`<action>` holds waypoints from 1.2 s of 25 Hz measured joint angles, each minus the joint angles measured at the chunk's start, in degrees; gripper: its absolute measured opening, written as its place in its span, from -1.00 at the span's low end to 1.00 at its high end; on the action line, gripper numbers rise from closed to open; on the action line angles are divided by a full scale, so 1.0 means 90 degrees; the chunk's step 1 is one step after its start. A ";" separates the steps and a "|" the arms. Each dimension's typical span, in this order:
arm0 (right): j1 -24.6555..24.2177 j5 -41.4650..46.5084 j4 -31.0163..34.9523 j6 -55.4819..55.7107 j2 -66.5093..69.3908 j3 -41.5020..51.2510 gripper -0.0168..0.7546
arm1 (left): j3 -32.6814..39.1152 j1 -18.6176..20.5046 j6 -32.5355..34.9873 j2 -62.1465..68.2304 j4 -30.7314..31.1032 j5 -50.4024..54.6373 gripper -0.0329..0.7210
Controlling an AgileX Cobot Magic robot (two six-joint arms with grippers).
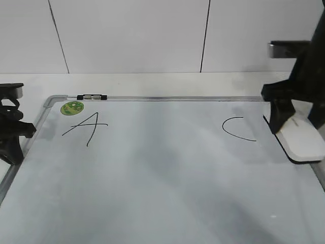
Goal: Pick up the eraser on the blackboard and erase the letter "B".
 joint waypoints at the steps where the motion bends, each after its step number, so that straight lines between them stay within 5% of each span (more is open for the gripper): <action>1: -0.0092 -0.0012 0.0000 0.0000 -0.0055 0.0198 0.50 | 0.0000 0.0000 0.0000 0.0000 0.0000 0.0001 -0.86; 10: -0.0827 -0.0582 0.0017 -0.0167 -0.0079 0.0964 0.50 | 0.0000 0.0000 0.0000 0.0000 -0.0023 -0.0008 -0.86; 17: -0.0877 -0.1010 0.0662 -0.0858 0.0203 0.0964 0.50 | 0.0000 0.0000 0.0000 0.0000 -0.0023 -0.0013 -0.86; 30: -0.0877 -0.1155 0.0360 -0.0911 0.0490 0.0964 0.50 | 0.0000 0.0000 0.0000 0.0000 -0.0025 -0.0013 -0.86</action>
